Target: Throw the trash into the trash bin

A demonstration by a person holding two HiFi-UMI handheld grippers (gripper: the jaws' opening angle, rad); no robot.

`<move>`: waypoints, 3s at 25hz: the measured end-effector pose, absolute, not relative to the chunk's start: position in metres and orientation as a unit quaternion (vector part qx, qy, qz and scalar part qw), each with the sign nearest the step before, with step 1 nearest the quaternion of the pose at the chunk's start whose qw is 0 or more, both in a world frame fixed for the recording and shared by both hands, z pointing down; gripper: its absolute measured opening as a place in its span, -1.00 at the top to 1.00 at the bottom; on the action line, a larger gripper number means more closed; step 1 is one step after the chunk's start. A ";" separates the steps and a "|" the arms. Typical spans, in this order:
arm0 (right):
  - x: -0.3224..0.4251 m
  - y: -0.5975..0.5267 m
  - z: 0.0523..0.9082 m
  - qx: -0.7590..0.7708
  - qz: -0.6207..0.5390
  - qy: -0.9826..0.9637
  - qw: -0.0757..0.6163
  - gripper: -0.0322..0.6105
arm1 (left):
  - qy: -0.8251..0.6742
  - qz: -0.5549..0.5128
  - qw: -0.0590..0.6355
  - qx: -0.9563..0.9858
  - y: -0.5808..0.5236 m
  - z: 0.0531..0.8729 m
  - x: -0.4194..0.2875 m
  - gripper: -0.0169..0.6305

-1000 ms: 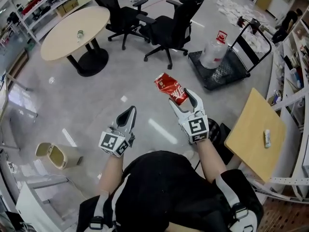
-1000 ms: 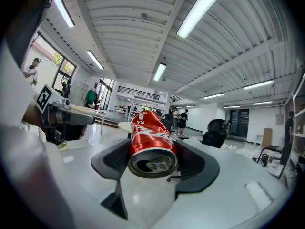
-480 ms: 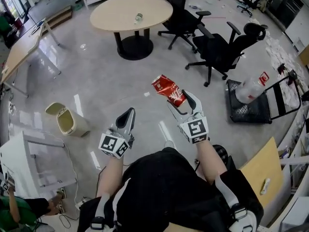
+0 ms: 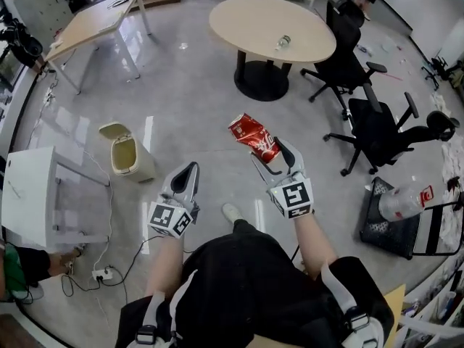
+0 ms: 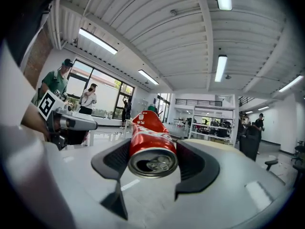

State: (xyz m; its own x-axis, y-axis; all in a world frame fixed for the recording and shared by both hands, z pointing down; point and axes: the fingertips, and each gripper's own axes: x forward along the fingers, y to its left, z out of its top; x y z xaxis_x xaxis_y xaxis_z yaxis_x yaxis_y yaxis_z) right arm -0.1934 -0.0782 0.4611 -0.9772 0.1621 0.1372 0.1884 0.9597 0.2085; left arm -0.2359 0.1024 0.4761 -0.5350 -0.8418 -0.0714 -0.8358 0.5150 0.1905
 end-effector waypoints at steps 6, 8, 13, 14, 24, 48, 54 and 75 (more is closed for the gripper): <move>-0.279 -0.055 0.448 -0.177 -0.115 -0.977 0.032 -0.03 | -0.911 -0.079 0.014 0.404 0.123 0.467 -0.292 0.94; -0.305 -0.051 0.447 -0.196 -0.107 -0.974 0.028 -0.03 | -0.920 -0.081 0.009 0.384 0.129 0.465 -0.311 0.94; -0.354 -0.048 0.450 -0.232 -0.097 -0.968 0.018 -0.03 | -0.940 -0.069 0.001 0.335 0.135 0.463 -0.348 0.94; -0.363 -0.049 0.451 -0.239 -0.095 -0.966 0.016 -0.03 | -0.943 -0.066 0.000 0.325 0.135 0.462 -0.355 0.94; -0.407 -0.024 0.474 -0.304 -0.068 -0.950 0.031 -0.03 | -0.965 -0.070 0.005 0.254 0.169 0.471 -0.380 0.94; -0.515 0.296 0.443 -0.483 -0.072 -0.873 0.000 -0.03 | -0.994 -0.080 -0.035 0.072 0.454 0.457 -0.445 0.94; -0.533 0.360 0.460 -0.500 -0.071 -0.863 0.014 -0.03 | -0.994 -0.087 -0.022 0.061 0.510 0.471 -0.454 0.94; -0.610 0.478 0.552 -0.553 -0.100 -0.819 0.119 -0.03 | -0.991 -0.127 0.041 -0.010 0.620 0.547 -0.512 0.94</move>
State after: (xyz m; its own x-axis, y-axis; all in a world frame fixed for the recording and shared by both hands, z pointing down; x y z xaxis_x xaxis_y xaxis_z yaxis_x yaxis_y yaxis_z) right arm -0.6104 0.4785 0.5524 -0.3608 0.8811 0.3057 0.9288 0.3690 0.0326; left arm -0.5121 0.6198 0.5466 -0.9965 0.0094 0.0829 0.0301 0.9674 0.2515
